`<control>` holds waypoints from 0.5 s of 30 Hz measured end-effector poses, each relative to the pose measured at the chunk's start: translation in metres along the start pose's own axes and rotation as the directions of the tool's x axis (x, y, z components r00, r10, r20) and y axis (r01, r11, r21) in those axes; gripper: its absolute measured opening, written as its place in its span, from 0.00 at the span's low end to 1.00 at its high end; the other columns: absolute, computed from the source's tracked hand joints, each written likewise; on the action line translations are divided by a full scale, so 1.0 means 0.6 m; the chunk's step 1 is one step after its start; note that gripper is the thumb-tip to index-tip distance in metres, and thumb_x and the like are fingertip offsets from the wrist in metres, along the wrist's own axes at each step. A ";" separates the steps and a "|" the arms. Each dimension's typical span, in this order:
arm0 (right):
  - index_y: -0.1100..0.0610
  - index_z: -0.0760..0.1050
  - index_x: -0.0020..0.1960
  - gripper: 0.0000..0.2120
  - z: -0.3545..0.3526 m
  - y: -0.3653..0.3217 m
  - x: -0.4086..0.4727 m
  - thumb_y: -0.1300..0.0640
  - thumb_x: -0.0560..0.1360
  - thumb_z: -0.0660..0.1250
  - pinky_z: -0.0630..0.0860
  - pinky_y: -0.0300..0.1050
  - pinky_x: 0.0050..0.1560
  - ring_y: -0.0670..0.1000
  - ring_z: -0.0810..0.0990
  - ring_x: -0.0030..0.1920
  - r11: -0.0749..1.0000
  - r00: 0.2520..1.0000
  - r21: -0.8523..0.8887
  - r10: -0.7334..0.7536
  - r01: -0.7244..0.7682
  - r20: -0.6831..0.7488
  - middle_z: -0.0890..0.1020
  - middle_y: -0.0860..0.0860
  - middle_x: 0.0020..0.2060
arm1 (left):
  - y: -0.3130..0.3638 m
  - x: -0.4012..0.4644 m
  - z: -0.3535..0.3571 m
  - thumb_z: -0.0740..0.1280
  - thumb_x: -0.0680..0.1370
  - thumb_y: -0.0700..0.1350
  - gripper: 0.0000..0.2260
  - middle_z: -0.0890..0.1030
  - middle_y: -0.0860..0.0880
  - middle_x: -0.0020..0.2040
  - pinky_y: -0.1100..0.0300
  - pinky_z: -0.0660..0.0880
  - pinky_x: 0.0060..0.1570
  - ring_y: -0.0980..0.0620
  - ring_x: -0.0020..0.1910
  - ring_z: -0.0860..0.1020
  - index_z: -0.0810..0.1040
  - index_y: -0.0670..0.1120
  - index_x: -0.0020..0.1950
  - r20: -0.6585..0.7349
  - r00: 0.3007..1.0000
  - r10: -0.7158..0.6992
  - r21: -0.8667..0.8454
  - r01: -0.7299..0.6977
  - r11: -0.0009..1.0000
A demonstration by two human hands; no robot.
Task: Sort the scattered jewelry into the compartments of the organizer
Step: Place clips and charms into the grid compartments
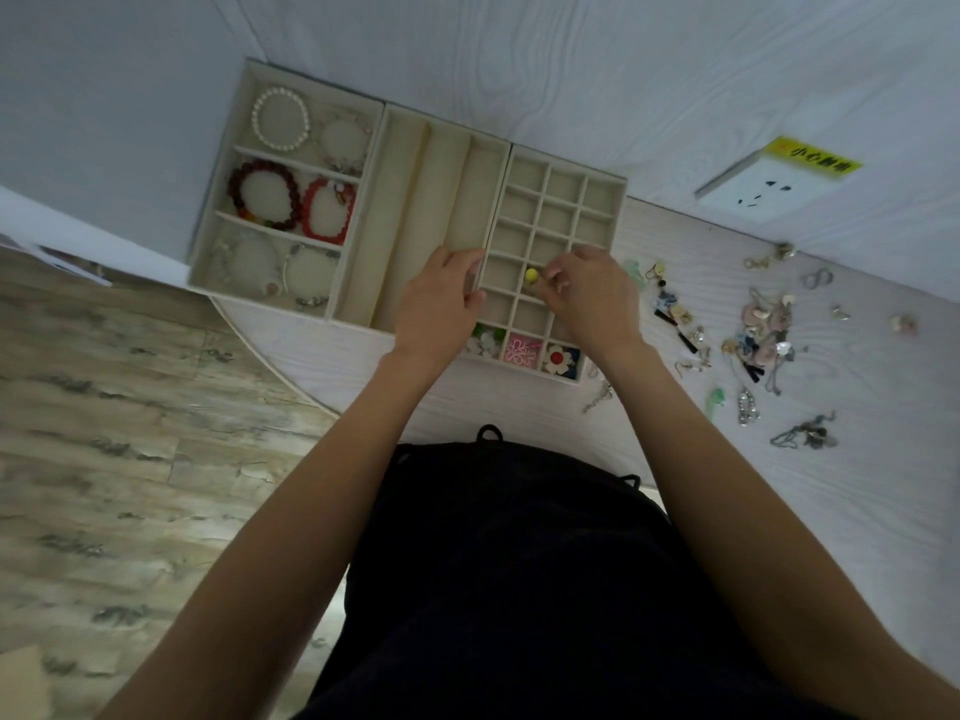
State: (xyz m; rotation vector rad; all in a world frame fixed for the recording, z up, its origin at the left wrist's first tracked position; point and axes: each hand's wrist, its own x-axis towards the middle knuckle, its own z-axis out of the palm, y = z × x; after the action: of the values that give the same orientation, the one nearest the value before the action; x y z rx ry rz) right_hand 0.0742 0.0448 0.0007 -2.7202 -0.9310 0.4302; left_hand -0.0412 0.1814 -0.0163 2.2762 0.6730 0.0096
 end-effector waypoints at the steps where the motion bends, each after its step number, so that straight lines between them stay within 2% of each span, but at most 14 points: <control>1: 0.55 0.81 0.50 0.10 0.000 -0.002 0.002 0.51 0.76 0.65 0.70 0.43 0.41 0.55 0.78 0.50 0.999 1.000 -0.037 -0.006 0.006 0.005 0.80 0.54 0.47 | 0.000 -0.001 0.000 0.67 0.76 0.42 0.18 0.75 0.45 0.56 0.59 0.68 0.50 0.46 0.51 0.76 0.73 0.46 0.66 -0.002 1.000 -0.002 0.000 0.002 1.000; 6: 0.54 0.81 0.51 0.10 -0.012 -0.013 0.013 0.52 0.77 0.63 0.65 0.41 0.38 0.54 0.78 0.49 0.985 0.997 -0.166 -0.028 0.040 0.074 0.79 0.52 0.49 | 0.000 -0.001 0.002 0.67 0.76 0.41 0.18 0.75 0.45 0.56 0.59 0.69 0.50 0.48 0.50 0.75 0.73 0.46 0.66 -0.002 1.000 -0.006 -0.021 0.006 1.000; 8: 0.53 0.80 0.50 0.08 -0.014 -0.011 0.014 0.53 0.77 0.64 0.66 0.41 0.38 0.55 0.78 0.48 0.989 0.996 -0.140 -0.028 0.041 0.090 0.79 0.52 0.48 | -0.002 0.000 0.003 0.66 0.76 0.41 0.18 0.75 0.45 0.56 0.60 0.68 0.50 0.48 0.51 0.75 0.73 0.46 0.66 0.001 1.000 0.000 -0.021 0.000 1.000; 11: 0.53 0.78 0.48 0.05 -0.012 -0.002 0.008 0.54 0.76 0.65 0.69 0.42 0.38 0.54 0.79 0.45 0.996 0.998 -0.074 -0.036 0.039 0.042 0.78 0.51 0.47 | -0.003 0.000 0.003 0.67 0.76 0.41 0.18 0.75 0.46 0.57 0.58 0.69 0.51 0.48 0.51 0.75 0.73 0.46 0.66 -0.002 1.000 0.000 -0.036 0.000 0.999; 15: 0.57 0.75 0.48 0.03 -0.006 0.005 -0.008 0.59 0.76 0.64 0.73 0.45 0.36 0.55 0.79 0.39 0.995 0.995 0.008 -0.100 0.099 0.010 0.78 0.54 0.47 | -0.003 -0.001 0.003 0.67 0.76 0.41 0.18 0.75 0.45 0.56 0.57 0.69 0.51 0.48 0.50 0.75 0.73 0.46 0.65 -0.007 1.000 -0.001 -0.046 0.001 0.999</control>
State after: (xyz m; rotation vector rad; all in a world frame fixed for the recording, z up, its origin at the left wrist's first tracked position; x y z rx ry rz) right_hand 0.0734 0.0392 0.0041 -2.6533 -1.0600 0.4274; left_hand -0.0422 0.1811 -0.0189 2.2322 0.6709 0.0318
